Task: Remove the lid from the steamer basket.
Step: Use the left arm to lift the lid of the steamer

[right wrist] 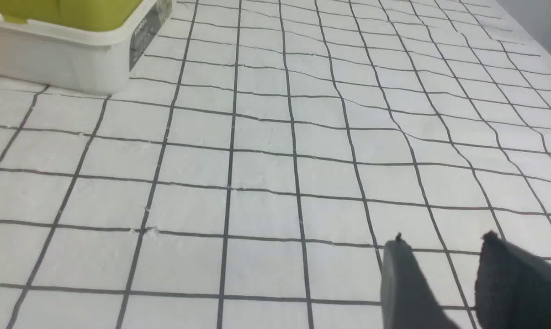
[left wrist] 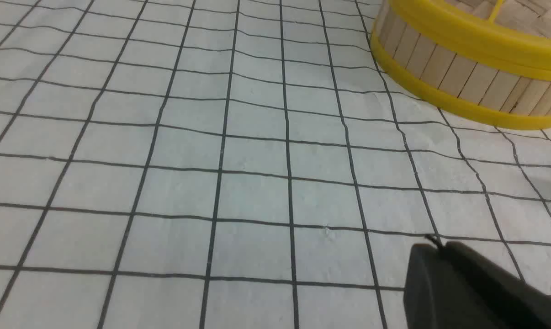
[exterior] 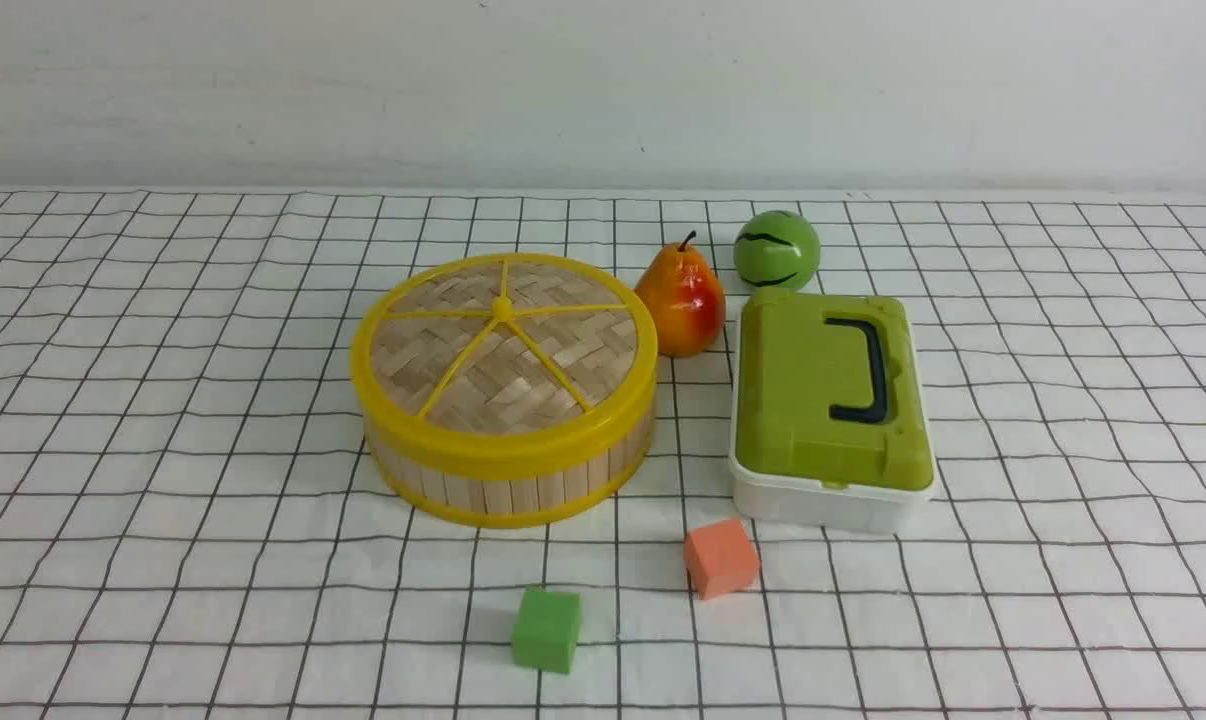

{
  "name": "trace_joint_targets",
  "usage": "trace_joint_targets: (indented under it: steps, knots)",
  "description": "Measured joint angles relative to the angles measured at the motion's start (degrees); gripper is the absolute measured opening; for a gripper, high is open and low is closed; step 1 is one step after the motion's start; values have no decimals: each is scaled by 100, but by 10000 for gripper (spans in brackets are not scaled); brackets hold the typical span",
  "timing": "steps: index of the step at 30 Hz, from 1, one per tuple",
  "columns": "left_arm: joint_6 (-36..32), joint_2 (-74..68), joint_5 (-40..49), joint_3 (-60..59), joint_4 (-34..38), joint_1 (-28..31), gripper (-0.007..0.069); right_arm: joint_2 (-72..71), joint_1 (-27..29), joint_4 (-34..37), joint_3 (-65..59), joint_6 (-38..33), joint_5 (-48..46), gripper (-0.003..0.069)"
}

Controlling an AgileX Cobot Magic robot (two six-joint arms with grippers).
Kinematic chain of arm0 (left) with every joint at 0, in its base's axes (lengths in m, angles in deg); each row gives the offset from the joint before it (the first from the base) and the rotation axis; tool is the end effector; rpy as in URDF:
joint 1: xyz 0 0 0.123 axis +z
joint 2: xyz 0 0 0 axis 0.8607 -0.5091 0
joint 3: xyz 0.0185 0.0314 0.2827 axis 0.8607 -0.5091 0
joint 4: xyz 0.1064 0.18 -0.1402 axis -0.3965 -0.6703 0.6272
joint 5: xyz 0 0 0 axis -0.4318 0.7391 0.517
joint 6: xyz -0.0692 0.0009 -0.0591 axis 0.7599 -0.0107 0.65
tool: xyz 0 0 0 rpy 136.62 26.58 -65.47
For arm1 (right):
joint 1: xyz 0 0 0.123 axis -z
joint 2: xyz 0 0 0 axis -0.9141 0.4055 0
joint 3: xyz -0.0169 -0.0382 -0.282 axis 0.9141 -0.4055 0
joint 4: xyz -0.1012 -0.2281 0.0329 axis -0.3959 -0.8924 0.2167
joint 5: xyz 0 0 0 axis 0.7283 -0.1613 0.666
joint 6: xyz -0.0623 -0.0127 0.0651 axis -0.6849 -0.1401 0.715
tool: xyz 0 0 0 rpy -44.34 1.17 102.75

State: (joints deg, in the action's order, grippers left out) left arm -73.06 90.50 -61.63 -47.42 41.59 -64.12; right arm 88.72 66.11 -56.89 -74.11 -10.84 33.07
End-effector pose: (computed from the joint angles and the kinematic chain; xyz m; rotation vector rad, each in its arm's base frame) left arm 0.0520 -0.0042 0.1698 -0.0890 1.8800 -0.1782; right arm 0.0513 -0.0088 0.1723 -0.0038 1.8898 -0.1413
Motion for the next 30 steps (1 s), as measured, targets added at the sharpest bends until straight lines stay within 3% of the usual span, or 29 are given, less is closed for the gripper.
trace_joint_targets:
  steps: [30]
  knots:
    - [0,0,-5,0,-62,0,31,0,0,0,0,0,0,240]
